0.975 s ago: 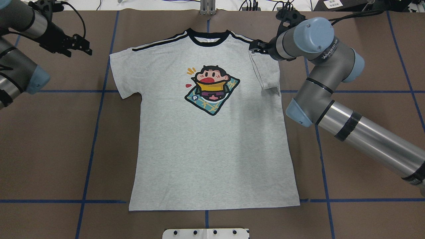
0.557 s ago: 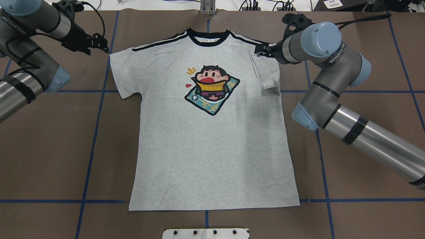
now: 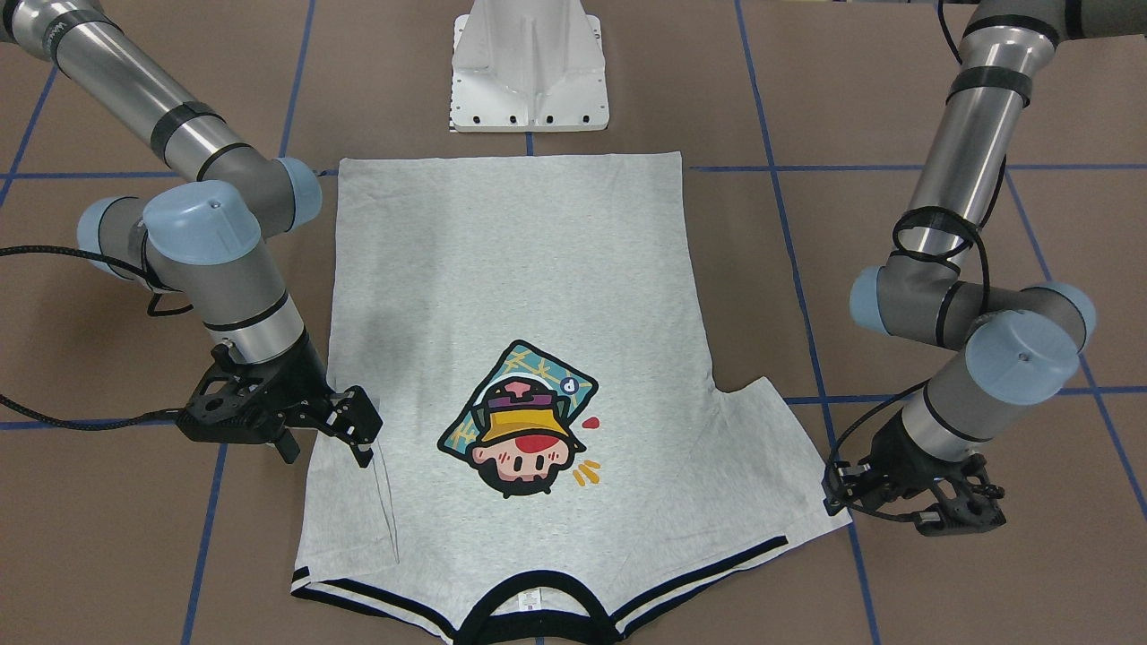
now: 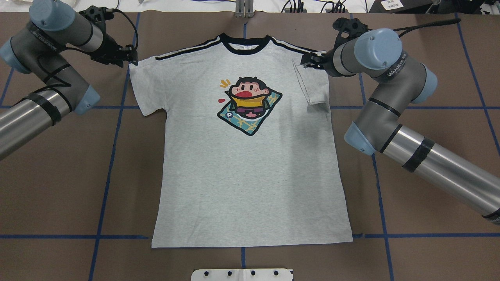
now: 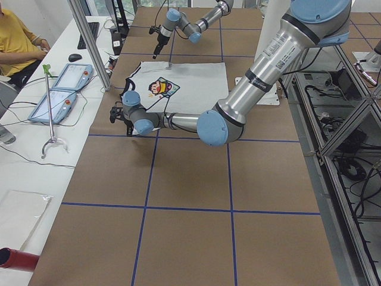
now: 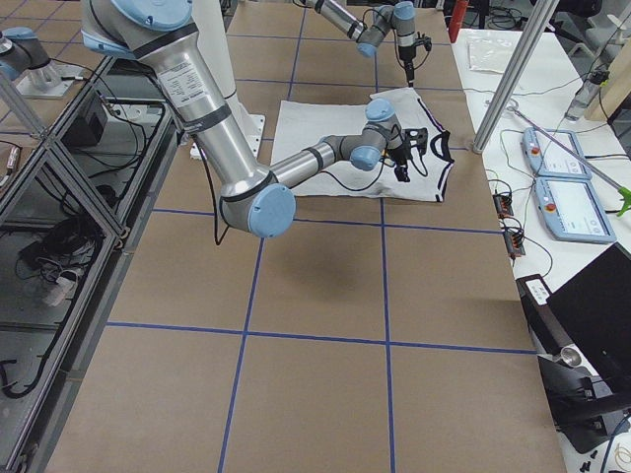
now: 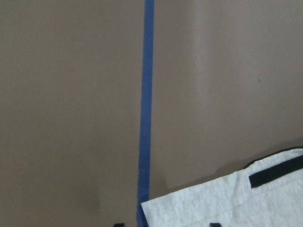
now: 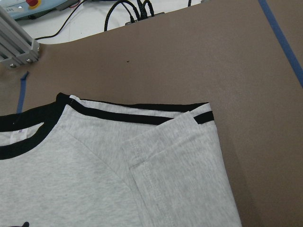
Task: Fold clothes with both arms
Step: 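Reach the left gripper to the other sleeve while the right gripper holds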
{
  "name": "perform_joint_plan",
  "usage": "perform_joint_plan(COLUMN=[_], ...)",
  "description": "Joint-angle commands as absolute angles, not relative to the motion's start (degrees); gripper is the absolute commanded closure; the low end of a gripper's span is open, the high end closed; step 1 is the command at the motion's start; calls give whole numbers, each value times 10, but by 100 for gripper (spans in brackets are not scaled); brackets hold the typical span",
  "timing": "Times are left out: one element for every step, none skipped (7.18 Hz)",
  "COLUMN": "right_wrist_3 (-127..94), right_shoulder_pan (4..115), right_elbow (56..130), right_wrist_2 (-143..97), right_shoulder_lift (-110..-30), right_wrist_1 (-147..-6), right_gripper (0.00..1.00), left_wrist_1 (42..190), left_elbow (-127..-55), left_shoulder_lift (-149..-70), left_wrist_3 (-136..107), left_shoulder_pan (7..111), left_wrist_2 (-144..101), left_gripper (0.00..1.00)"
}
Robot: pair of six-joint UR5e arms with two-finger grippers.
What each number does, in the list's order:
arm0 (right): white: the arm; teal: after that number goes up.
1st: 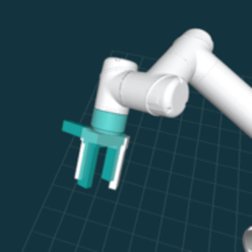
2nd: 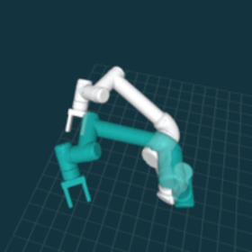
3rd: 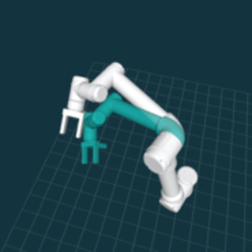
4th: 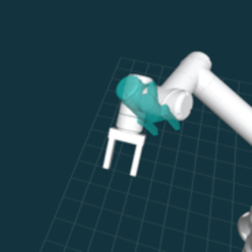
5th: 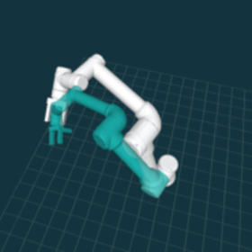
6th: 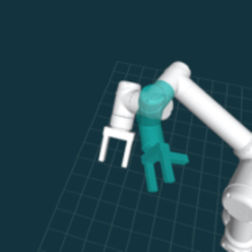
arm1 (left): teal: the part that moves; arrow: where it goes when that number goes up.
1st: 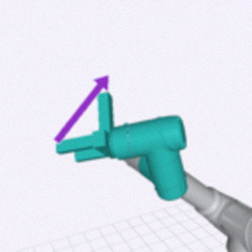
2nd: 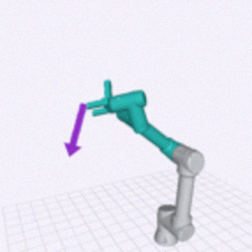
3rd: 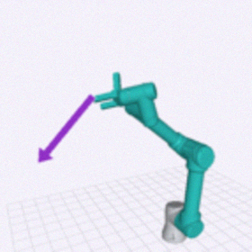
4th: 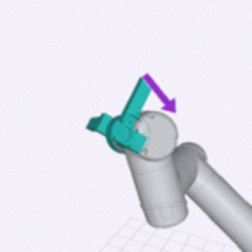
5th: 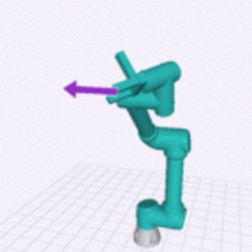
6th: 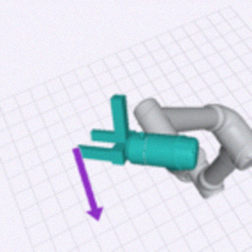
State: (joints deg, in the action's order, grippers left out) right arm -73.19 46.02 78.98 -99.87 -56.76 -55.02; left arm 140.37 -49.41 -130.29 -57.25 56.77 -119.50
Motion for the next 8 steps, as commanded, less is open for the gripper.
perform_joint_plan(right_wrist_3=[-734,-734,-734,-734,-734,-734,-734,-734], right_shoulder_pan=[460,460,460,460,460,460,460,460], right_elbow=[790,793,793,793,793,793,793,793], right_wrist_2=[-998,-998,-998,-998,-998,-998,-998,-998], right_shoulder_lift=[-567,-566,-567,-567,-567,-567,-567,-567], right_wrist_1=[-549,-550,-550,-550,-550,-550,-549,-550], right_gripper=[0,0,0,0,0,0,0,0], left_wrist_1=[1418,1419,1419,1419,1419,1419,1418,1417], left_elbow=[-477,-475,-475,-475,-475,-475,-477,-489], left_shoulder_lift=[-1308,-1308,-1308,-1308,-1308,-1310,-1316,-1318], left_wrist_3=[-573,-573,-573,-573,-573,-573,-574,-579], left_shoulder_pan=[563,558,557,556,556,556,558,561], left_wrist_2=[-1188,-1187,-1187,-1187,-1187,-1189,-1193,-1194], left_gripper=[53,54,55,63,97,100,100,100])
